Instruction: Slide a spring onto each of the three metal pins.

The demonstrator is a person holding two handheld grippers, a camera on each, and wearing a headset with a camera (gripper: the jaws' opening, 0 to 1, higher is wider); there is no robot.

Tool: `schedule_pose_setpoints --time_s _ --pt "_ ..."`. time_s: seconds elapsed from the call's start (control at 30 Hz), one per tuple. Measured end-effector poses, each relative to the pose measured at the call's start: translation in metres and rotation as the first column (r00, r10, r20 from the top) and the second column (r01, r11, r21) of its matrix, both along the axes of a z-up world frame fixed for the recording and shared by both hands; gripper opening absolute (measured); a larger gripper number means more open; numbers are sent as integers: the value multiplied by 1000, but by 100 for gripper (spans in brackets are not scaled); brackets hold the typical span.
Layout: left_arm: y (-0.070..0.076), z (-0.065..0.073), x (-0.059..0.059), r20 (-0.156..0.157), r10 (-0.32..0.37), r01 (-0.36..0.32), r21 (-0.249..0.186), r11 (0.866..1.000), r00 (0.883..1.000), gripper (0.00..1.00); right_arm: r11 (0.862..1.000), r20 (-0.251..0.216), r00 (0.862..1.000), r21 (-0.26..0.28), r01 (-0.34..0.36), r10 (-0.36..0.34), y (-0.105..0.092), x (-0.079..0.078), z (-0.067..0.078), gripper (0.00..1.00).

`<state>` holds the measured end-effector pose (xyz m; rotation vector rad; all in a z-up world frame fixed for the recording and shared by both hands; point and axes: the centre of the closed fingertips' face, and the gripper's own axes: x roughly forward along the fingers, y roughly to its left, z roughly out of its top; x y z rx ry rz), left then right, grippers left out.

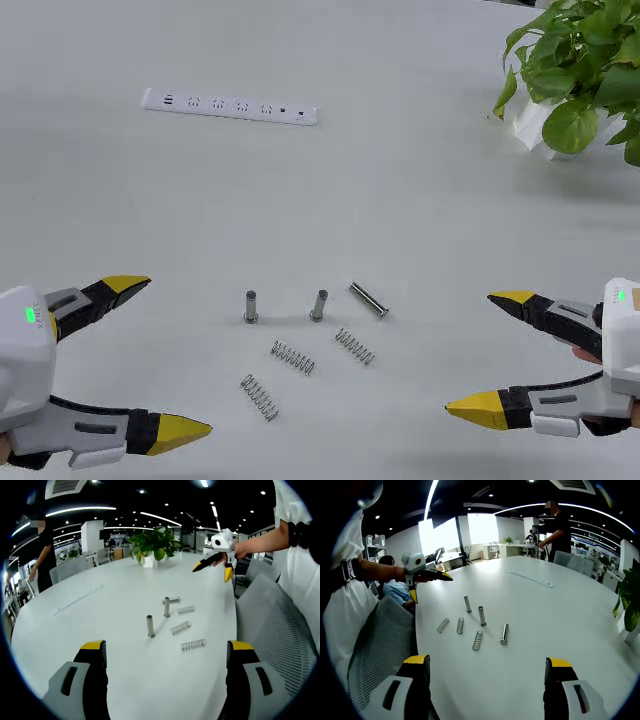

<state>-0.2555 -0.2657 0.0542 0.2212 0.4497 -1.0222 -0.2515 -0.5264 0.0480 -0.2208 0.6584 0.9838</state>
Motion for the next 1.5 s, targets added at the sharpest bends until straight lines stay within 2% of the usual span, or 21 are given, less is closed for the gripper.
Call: schedule_pose_setpoints --time_s 0.3,0.77,1.07,1.33,1.5 --pt "0 -1 0 -7 -2 2 -5 1000 1000 99 1000 3 1000 -6 -13 13 4 11 2 94" --pt "-1 0 2 -9 -5 5 -17 1000 1000 99 998 5 999 -30 -54 54 25 33 7 88" --pt "-3 -3 5 -14 -8 8 -24 1000 1000 99 995 -14 997 -60 -75 75 41 50 7 77" --pt "-4 -5 6 -19 -12 11 -28 1000 1000 99 995 -39 997 -75 -66 64 60 69 8 60" --pt "-4 -7 8 -24 -10 9 -30 1000 1000 99 994 -63 997 -93 -57 52 70 79 1 52"
